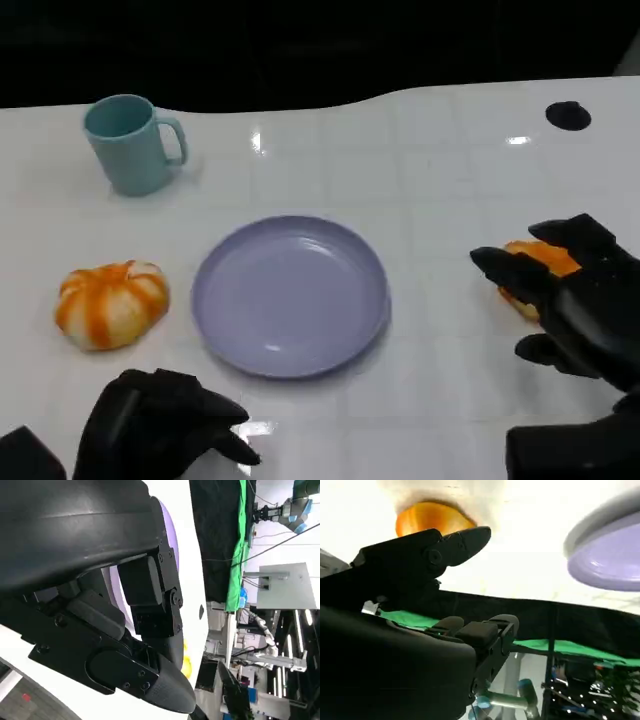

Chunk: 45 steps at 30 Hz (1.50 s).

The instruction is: Grasp the bread from the table and place it into the plate.

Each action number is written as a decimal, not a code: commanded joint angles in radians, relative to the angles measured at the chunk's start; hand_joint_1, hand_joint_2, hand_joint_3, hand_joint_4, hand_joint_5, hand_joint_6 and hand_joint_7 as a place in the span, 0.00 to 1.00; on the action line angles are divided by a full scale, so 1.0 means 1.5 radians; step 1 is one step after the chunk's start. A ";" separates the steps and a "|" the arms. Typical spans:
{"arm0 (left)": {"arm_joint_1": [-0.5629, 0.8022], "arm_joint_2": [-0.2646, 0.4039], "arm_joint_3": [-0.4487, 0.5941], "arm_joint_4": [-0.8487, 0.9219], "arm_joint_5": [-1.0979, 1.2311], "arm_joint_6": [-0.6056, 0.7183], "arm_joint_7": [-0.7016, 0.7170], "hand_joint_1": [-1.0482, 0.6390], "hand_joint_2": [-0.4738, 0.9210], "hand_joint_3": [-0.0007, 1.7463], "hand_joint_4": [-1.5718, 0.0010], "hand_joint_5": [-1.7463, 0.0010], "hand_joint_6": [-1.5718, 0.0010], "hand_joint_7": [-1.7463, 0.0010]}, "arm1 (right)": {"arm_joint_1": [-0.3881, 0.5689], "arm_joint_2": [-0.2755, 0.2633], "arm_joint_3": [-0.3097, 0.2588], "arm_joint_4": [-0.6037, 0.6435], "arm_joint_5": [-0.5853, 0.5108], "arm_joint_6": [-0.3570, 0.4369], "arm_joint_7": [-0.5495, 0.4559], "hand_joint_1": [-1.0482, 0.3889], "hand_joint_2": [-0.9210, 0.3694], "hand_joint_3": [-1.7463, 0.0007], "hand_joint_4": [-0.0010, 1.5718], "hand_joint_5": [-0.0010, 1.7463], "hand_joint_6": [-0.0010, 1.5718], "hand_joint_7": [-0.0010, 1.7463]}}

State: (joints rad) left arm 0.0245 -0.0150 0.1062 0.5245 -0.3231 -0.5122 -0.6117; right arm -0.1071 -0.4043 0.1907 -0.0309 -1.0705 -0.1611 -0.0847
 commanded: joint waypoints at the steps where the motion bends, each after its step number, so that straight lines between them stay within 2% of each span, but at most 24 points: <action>1: 0.003 0.006 0.003 -0.005 -0.001 -0.003 0.003 0.00 0.90 0.00 0.00 0.80 0.00 0.93 | -0.038 -0.017 0.021 0.012 -0.027 0.054 0.034 0.41 0.11 1.00 0.00 0.30 0.25 0.00; 6: 0.005 0.005 0.003 -0.008 -0.003 -0.002 0.001 0.00 0.90 0.00 0.00 0.80 0.00 0.93 | -0.073 -0.021 0.044 0.056 -0.039 0.090 0.031 0.44 0.12 1.00 0.00 0.33 0.26 0.00; 10: 0.007 0.004 0.002 -0.012 -0.004 0.003 0.003 0.00 0.90 0.00 0.00 0.80 0.00 0.93 | -0.101 -0.024 0.062 0.104 -0.045 0.109 0.020 0.43 0.12 1.00 0.02 0.33 0.26 0.00; 22: 0.011 0.004 0.000 -0.021 0.001 0.003 0.006 0.00 0.89 0.00 0.00 0.80 0.00 0.93 | -0.169 -0.020 0.105 0.242 -0.015 0.125 -0.009 0.42 0.10 1.00 0.03 0.30 0.25 0.00; 28: 0.015 0.003 0.000 -0.026 0.003 0.001 0.008 0.00 0.90 0.00 0.00 0.80 0.00 0.93 | -0.201 -0.011 0.131 0.316 0.005 0.121 -0.029 0.42 0.10 1.00 0.08 0.22 0.25 0.00; 34: 0.019 0.004 0.000 -0.032 -0.001 0.010 0.007 0.00 0.89 0.00 0.00 0.80 0.00 0.93 | -0.231 0.006 0.153 0.379 0.028 0.140 -0.026 0.42 0.07 1.00 0.12 0.13 0.23 0.00; 43: 0.023 0.003 -0.001 -0.038 0.000 0.012 0.009 0.00 0.89 0.00 0.00 0.80 0.00 0.93 | -0.290 0.032 0.176 0.523 0.082 0.116 -0.084 0.45 0.04 1.00 0.26 0.07 0.28 0.01; 45: 0.023 0.002 -0.001 -0.038 0.000 0.010 0.007 0.00 0.89 0.00 0.00 0.80 0.00 0.93 | -0.301 0.038 0.174 0.560 0.101 0.092 -0.123 0.50 0.03 1.00 0.40 0.07 0.38 0.03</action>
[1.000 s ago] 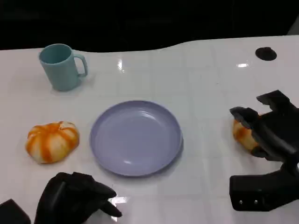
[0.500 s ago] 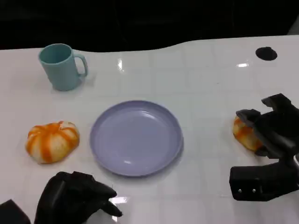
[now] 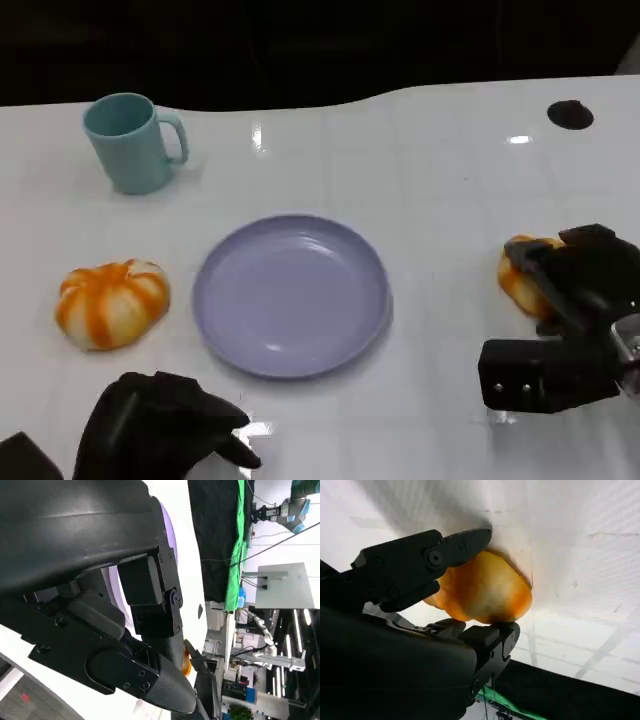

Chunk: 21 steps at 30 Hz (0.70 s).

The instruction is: Grasp the bread from the table and place it into the plate.

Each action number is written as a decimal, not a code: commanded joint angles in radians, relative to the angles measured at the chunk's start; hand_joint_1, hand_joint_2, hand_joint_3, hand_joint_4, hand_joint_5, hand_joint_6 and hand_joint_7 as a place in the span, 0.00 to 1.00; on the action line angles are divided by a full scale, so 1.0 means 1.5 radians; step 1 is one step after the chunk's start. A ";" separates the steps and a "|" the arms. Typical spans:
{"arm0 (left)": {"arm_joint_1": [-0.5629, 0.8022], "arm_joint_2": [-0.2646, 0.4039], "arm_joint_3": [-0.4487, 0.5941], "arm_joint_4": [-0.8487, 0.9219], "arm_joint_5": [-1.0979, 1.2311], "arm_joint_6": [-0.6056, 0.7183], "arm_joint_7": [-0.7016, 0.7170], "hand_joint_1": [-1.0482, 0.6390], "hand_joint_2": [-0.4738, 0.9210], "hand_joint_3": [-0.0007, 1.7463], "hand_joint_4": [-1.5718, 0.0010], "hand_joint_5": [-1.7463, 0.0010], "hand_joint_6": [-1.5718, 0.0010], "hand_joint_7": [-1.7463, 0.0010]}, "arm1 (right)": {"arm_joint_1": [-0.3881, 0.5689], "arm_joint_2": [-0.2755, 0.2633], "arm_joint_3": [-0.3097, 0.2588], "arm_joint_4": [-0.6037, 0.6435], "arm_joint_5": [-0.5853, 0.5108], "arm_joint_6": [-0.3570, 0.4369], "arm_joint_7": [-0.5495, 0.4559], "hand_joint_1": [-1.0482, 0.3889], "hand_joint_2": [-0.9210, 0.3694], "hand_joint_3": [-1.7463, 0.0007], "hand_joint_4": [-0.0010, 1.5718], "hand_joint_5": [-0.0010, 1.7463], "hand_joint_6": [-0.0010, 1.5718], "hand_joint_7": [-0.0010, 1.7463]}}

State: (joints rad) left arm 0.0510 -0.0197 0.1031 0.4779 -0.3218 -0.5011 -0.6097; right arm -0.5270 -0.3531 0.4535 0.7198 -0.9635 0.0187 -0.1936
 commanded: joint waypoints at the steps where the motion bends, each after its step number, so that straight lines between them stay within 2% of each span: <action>1: 0.006 0.005 0.002 -0.007 -0.001 0.002 0.006 0.00 0.90 0.00 0.00 0.80 0.00 0.93 | -0.026 0.006 -0.001 0.075 0.037 -0.043 -0.074 0.52 0.03 1.00 0.46 0.07 0.44 0.03; 2: 0.006 0.005 0.002 -0.007 -0.001 0.002 0.006 0.00 0.90 0.00 0.00 0.80 0.00 0.93 | -0.030 0.007 -0.002 0.091 0.043 -0.060 -0.102 0.54 0.03 1.00 0.52 0.06 0.48 0.03; 3: 0.006 0.005 0.002 -0.007 -0.001 0.002 0.006 0.00 0.90 0.00 0.00 0.80 0.00 0.93 | -0.034 0.007 -0.001 0.107 0.049 -0.079 -0.128 0.58 0.06 1.00 0.63 0.10 0.57 0.05; 4: 0.006 0.005 0.002 -0.008 -0.001 0.003 0.006 0.00 0.90 0.00 0.00 0.80 0.00 0.93 | -0.038 0.008 -0.001 0.123 0.056 -0.101 -0.154 0.60 0.07 1.00 0.68 0.11 0.61 0.06; 5: 0.006 0.005 0.001 -0.009 -0.001 0.003 0.007 0.00 0.90 0.00 0.00 0.80 0.00 0.93 | -0.043 0.008 0.000 0.140 0.061 -0.126 -0.183 0.63 0.09 1.00 0.73 0.22 0.70 0.06; 6: 0.007 0.005 0.001 -0.010 -0.001 0.005 0.007 0.00 0.90 0.00 0.00 0.80 0.00 0.93 | -0.047 0.006 0.003 0.155 0.063 -0.148 -0.209 0.66 0.09 1.00 0.69 0.54 0.80 0.05; 7: 0.007 0.004 0.001 -0.012 -0.001 0.006 0.007 0.00 0.89 0.00 0.00 0.80 0.00 0.93 | -0.052 0.005 0.007 0.169 0.062 -0.164 -0.230 0.68 0.08 0.99 0.65 0.73 0.85 0.05; 9: 0.007 0.004 0.000 -0.011 0.000 0.004 0.007 0.00 0.89 0.00 0.00 0.80 0.00 0.93 | -0.060 0.004 0.018 0.193 0.056 -0.182 -0.266 0.67 0.05 0.99 0.60 0.93 0.90 0.06; 10: 0.007 0.004 0.000 -0.011 0.000 0.004 0.006 0.00 0.89 0.00 0.00 0.80 0.00 0.92 | -0.063 0.004 0.022 0.201 0.056 -0.190 -0.282 0.67 0.05 0.99 0.59 0.97 0.92 0.07; 11: 0.008 0.004 0.000 -0.012 0.000 0.004 0.006 0.00 0.89 0.00 0.00 0.80 0.00 0.92 | -0.066 0.004 0.024 0.207 0.058 -0.200 -0.297 0.68 0.05 0.99 0.58 0.98 0.85 0.25; 12: 0.008 0.005 0.000 -0.013 0.000 0.005 0.006 0.00 0.90 0.00 0.00 0.80 0.00 0.92 | -0.067 0.005 0.024 0.213 0.061 -0.210 -0.314 0.69 0.05 0.99 0.58 0.99 0.68 0.60; 13: 0.008 0.005 0.000 -0.013 0.001 0.005 0.007 0.00 0.90 0.00 0.00 0.80 0.00 0.92 | -0.068 0.007 0.024 0.217 0.063 -0.218 -0.331 0.70 0.06 0.99 0.58 1.00 0.61 0.74; 14: 0.008 0.005 0.000 -0.013 0.002 0.005 0.008 0.00 0.90 0.00 0.00 0.80 0.00 0.92 | -0.069 0.008 0.025 0.221 0.064 -0.224 -0.345 0.70 0.06 0.99 0.59 1.00 0.57 0.82; 15: 0.008 0.005 0.000 -0.014 0.003 0.004 0.009 0.00 0.90 0.00 0.00 0.80 0.00 0.92 | -0.070 0.010 0.026 0.223 0.063 -0.227 -0.357 0.69 0.06 1.00 0.59 1.00 0.54 0.87; 17: 0.009 0.006 0.000 -0.015 0.004 0.006 0.009 0.00 0.90 0.00 0.00 0.80 0.00 0.92 | -0.071 0.012 0.028 0.225 0.064 -0.233 -0.375 0.67 0.05 0.99 0.59 1.00 0.52 0.90; 21: 0.009 0.006 0.001 -0.013 -0.001 0.007 0.003 0.00 0.89 0.00 0.00 0.80 0.00 0.92 | -0.068 0.019 0.017 0.221 0.087 -0.263 -0.399 0.67 0.04 0.98 0.61 1.00 0.55 0.87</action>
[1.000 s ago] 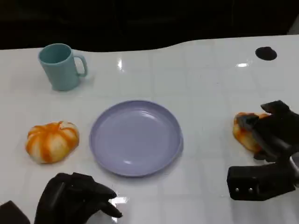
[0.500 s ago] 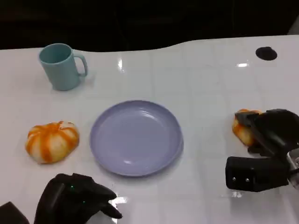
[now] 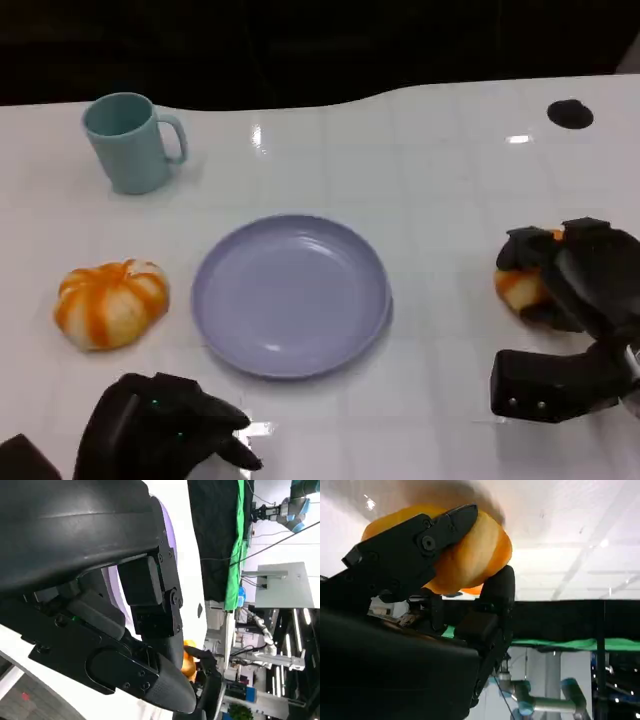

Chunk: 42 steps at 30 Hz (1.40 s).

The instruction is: Grasp the bread from the table and place it into the plate.

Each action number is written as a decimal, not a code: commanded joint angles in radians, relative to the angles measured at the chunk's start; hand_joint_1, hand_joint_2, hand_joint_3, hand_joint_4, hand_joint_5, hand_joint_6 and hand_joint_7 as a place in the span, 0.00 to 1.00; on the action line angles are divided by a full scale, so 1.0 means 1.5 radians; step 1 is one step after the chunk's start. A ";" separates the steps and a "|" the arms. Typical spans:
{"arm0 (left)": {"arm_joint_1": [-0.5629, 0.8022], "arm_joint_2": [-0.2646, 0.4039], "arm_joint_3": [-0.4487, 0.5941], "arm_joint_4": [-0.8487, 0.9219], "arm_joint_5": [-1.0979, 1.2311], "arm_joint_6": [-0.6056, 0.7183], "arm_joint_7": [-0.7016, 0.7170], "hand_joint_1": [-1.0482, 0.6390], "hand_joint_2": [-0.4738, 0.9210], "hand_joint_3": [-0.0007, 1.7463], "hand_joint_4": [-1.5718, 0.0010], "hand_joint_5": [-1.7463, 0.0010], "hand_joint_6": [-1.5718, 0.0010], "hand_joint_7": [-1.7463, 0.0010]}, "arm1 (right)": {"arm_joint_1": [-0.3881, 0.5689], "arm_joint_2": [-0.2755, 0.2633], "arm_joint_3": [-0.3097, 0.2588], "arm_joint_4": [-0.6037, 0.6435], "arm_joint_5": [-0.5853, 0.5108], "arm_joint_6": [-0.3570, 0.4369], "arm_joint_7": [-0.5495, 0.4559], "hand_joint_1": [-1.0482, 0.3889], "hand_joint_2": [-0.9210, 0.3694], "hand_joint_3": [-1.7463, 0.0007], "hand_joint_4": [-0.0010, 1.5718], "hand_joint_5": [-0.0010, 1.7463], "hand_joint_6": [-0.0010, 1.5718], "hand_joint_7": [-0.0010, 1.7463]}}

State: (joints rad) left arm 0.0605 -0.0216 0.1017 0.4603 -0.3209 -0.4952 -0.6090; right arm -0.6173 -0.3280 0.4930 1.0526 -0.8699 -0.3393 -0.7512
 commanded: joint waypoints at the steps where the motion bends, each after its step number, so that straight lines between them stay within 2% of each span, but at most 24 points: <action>1: 0.003 0.008 0.001 -0.003 -0.001 0.003 0.004 0.00 0.89 0.00 0.00 0.80 0.00 0.92 | -0.005 0.006 -0.015 -0.006 0.033 -0.031 -0.033 0.67 0.03 0.98 0.61 1.00 0.55 0.87; 4: 0.004 0.007 0.001 -0.004 0.001 0.003 0.007 0.00 0.89 0.00 0.00 0.80 0.00 0.92 | 0.001 0.016 -0.031 -0.020 0.063 -0.064 -0.043 0.71 0.04 0.95 0.63 1.00 0.56 0.88; 5: 0.004 0.007 0.001 -0.003 0.002 0.001 0.007 0.00 0.89 0.00 0.00 0.80 0.00 0.92 | 0.003 0.018 -0.035 -0.024 0.071 -0.077 -0.046 0.72 0.16 0.75 0.64 1.00 0.55 0.91; 6: 0.003 0.007 0.001 -0.002 0.002 0.000 0.007 0.00 0.90 0.00 0.00 0.80 0.00 0.92 | 0.004 0.019 -0.036 -0.026 0.077 -0.085 -0.048 0.72 0.36 0.48 0.64 1.00 0.55 0.92; 7: 0.003 0.007 0.001 -0.002 0.001 0.000 0.006 0.00 0.90 0.00 0.00 0.79 0.00 0.92 | 0.007 0.022 -0.041 -0.035 0.086 -0.098 -0.047 0.72 0.43 0.37 0.65 1.00 0.54 0.93; 8: 0.003 0.007 0.001 -0.002 0.000 0.001 0.005 0.00 0.90 0.00 0.00 0.79 0.00 0.92 | 0.009 0.025 -0.045 -0.042 0.093 -0.108 -0.044 0.72 0.46 0.32 0.65 1.00 0.54 0.93; 10: 0.003 0.007 0.001 -0.001 0.001 0.000 0.006 0.00 0.90 0.00 0.00 0.79 0.00 0.92 | 0.016 0.031 -0.053 -0.065 0.110 -0.129 -0.032 0.72 0.50 0.25 0.66 1.00 0.53 0.96; 13: 0.004 0.007 0.001 -0.003 0.002 0.002 0.008 0.00 0.90 0.00 0.00 0.79 0.00 0.92 | 0.033 0.043 -0.066 -0.111 0.148 -0.155 0.009 0.73 0.53 0.20 0.66 1.00 0.52 0.99; 18: 0.003 0.007 0.002 0.000 0.000 0.001 0.005 0.00 0.90 0.00 0.00 0.79 0.00 0.92 | 0.065 0.069 -0.085 -0.194 0.204 -0.176 0.098 0.72 0.53 0.14 0.65 1.00 0.50 1.00; 26: 0.002 0.008 0.002 0.000 -0.001 0.001 0.003 0.00 0.90 0.00 0.00 0.79 0.00 0.92 | 0.095 0.152 -0.092 -0.293 0.256 -0.161 0.210 0.70 0.58 0.07 0.65 1.00 0.50 1.00; 30: 0.002 0.009 0.002 0.001 -0.002 0.002 0.002 0.00 0.89 0.00 0.00 0.79 0.00 0.92 | 0.091 0.185 -0.081 -0.292 0.227 -0.156 0.209 0.69 0.61 0.05 0.65 1.00 0.50 1.00; 35: 0.004 0.008 0.001 -0.002 0.001 0.001 0.005 0.00 0.89 0.00 0.00 0.79 0.00 0.92 | 0.077 0.223 -0.066 -0.253 0.201 -0.157 0.196 0.69 0.60 0.07 0.65 1.00 0.51 1.00; 40: 0.005 0.006 -0.001 -0.002 0.003 -0.002 0.006 0.00 0.90 0.00 0.00 0.79 0.00 0.92 | 0.058 0.242 -0.056 -0.204 0.179 -0.162 0.171 0.71 0.59 0.08 0.66 1.00 0.51 1.00; 42: 0.007 0.006 -0.002 -0.006 0.003 0.001 0.007 0.00 0.90 0.00 0.00 0.79 0.00 0.92 | 0.051 0.245 -0.053 -0.188 0.170 -0.164 0.160 0.70 0.58 0.12 0.65 1.00 0.50 1.00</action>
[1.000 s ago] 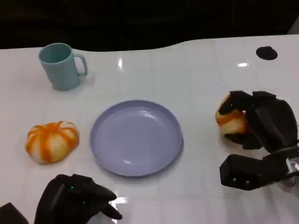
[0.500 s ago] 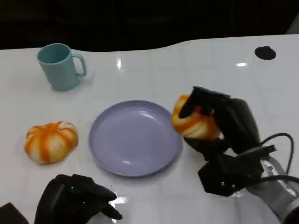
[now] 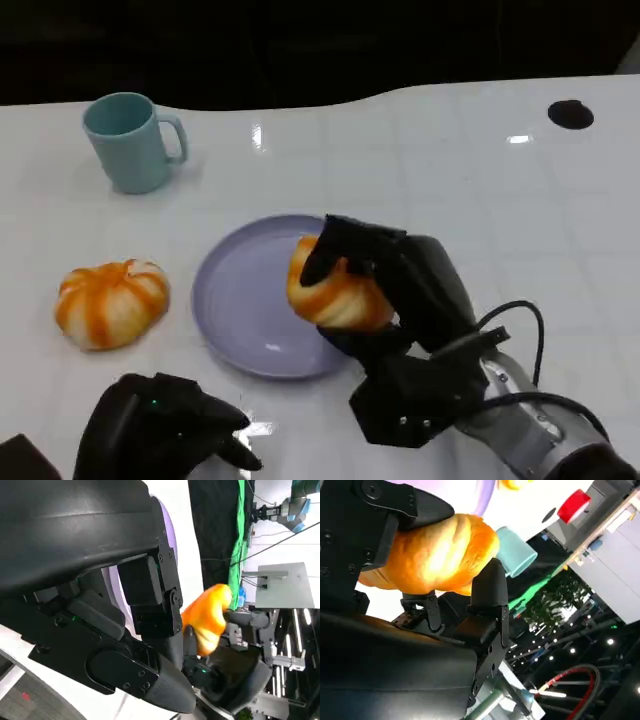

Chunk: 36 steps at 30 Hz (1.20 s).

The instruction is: Grasp the bread from the table and place it into the plate.

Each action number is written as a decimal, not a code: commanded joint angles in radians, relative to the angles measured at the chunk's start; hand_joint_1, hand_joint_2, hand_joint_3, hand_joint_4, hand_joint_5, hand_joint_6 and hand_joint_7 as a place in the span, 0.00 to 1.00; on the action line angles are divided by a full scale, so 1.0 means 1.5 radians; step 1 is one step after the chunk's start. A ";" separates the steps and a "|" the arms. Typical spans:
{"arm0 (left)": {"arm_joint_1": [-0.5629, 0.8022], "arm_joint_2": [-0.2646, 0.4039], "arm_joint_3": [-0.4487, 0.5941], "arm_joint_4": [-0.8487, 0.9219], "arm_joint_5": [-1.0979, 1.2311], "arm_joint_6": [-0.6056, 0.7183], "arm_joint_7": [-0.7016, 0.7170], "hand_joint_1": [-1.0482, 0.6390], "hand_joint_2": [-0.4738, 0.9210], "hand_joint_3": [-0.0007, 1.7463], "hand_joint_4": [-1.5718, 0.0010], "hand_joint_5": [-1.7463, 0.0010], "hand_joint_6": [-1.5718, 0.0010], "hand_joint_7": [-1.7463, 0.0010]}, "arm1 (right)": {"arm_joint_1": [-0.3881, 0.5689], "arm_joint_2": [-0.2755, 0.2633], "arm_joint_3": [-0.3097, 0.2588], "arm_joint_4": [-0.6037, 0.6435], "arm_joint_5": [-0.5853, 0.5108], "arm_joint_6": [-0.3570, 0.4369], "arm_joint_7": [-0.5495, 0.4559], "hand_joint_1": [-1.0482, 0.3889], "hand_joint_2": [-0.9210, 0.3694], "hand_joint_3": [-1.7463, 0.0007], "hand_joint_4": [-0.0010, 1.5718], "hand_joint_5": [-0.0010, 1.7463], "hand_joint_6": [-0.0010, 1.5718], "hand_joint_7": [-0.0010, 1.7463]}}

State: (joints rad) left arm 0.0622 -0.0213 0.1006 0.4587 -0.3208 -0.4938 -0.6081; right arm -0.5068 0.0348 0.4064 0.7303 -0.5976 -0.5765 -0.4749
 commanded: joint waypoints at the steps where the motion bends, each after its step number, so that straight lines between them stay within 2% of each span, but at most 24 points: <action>1: 0.006 0.006 -0.001 -0.006 0.003 0.000 0.006 0.00 0.90 0.00 0.00 0.79 0.00 0.93 | -0.026 0.005 0.007 0.035 -0.012 -0.007 -0.025 0.70 0.57 0.14 0.65 1.00 0.51 0.98; 2: 0.006 0.005 -0.001 -0.007 0.002 0.001 0.006 0.00 0.90 0.00 0.00 0.80 0.00 0.93 | -0.028 0.007 0.007 0.041 -0.008 -0.005 -0.020 0.70 0.55 0.16 0.63 1.00 0.53 0.89; 4: 0.007 0.005 -0.002 -0.010 0.002 0.004 0.008 0.00 0.90 0.00 0.00 0.80 0.00 0.93 | -0.031 0.008 0.008 0.046 -0.008 0.004 -0.011 0.69 0.52 0.21 0.60 1.00 0.54 0.79; 6: 0.008 0.006 -0.002 -0.012 0.004 0.004 0.010 0.00 0.90 0.00 0.00 0.80 0.00 0.93 | -0.033 0.006 0.013 0.042 -0.013 0.019 0.001 0.67 0.45 0.33 0.52 0.90 0.52 0.57; 7: 0.008 0.006 -0.002 -0.011 0.004 0.004 0.010 0.00 0.90 0.00 0.00 0.80 0.00 0.93 | -0.033 0.004 0.015 0.041 -0.012 0.023 0.010 0.66 0.44 0.37 0.50 0.87 0.51 0.50; 10: 0.006 0.006 -0.002 -0.010 0.002 0.005 0.010 0.00 0.90 0.00 0.00 0.80 0.00 0.93 | -0.032 -0.003 0.022 0.033 -0.004 0.028 0.055 0.61 0.38 0.47 0.36 0.65 0.44 0.28; 11: 0.006 0.007 -0.002 -0.009 0.001 0.006 0.008 0.00 0.90 0.00 0.00 0.80 0.00 0.93 | -0.032 -0.006 0.023 0.031 -0.001 0.029 0.072 0.58 0.33 0.53 0.29 0.51 0.40 0.20; 12: 0.005 0.007 -0.002 -0.008 0.000 0.006 0.008 0.00 0.89 0.00 0.00 0.80 0.00 0.93 | -0.031 -0.008 0.024 0.027 0.002 0.031 0.089 0.57 0.29 0.57 0.26 0.43 0.39 0.15; 14: 0.004 0.007 -0.002 -0.007 0.001 0.005 0.008 0.00 0.89 0.00 0.00 0.80 0.00 0.93 | -0.029 -0.012 0.024 0.017 0.003 0.038 0.116 0.54 0.22 0.65 0.22 0.34 0.37 0.09; 15: 0.004 0.007 -0.002 -0.007 0.001 0.005 0.009 0.00 0.89 0.00 0.00 0.80 0.00 0.93 | -0.028 -0.016 0.026 0.010 0.002 0.042 0.133 0.50 0.14 0.77 0.16 0.30 0.33 0.05; 17: 0.004 0.007 -0.002 -0.007 0.003 0.003 0.010 0.00 0.89 0.00 0.00 0.80 0.00 0.93 | -0.023 -0.023 0.027 -0.009 0.007 0.053 0.172 0.43 0.03 0.91 0.05 0.29 0.28 0.01; 18: 0.004 0.007 -0.002 -0.007 0.004 0.002 0.010 0.00 0.90 0.00 0.00 0.80 0.00 0.93 | -0.020 -0.026 0.028 -0.019 0.013 0.058 0.193 0.41 0.02 0.92 0.03 0.28 0.25 0.01; 24: 0.002 0.006 -0.003 -0.005 0.004 0.001 0.009 0.00 0.90 0.00 0.00 0.80 0.00 0.93 | -0.002 -0.047 0.026 -0.075 0.031 0.077 0.272 0.33 0.00 0.94 0.00 0.17 0.19 0.00; 30: 0.003 0.007 -0.003 -0.007 0.006 0.005 0.013 0.00 0.90 0.00 0.00 0.80 0.00 0.93 | 0.031 -0.074 0.015 -0.151 0.054 0.096 0.331 0.32 0.00 0.95 0.00 0.14 0.15 0.00; 36: -0.002 0.008 -0.002 0.003 0.002 0.001 0.008 0.00 0.90 0.00 0.00 0.80 0.00 0.93 | 0.065 -0.102 0.004 -0.214 0.073 0.097 0.359 0.34 0.00 0.96 0.01 0.15 0.14 0.00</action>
State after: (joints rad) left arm 0.0647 -0.0216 0.0958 0.4545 -0.3184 -0.4897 -0.5982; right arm -0.4306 -0.0922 0.4311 0.4507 -0.5107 -0.4294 0.0492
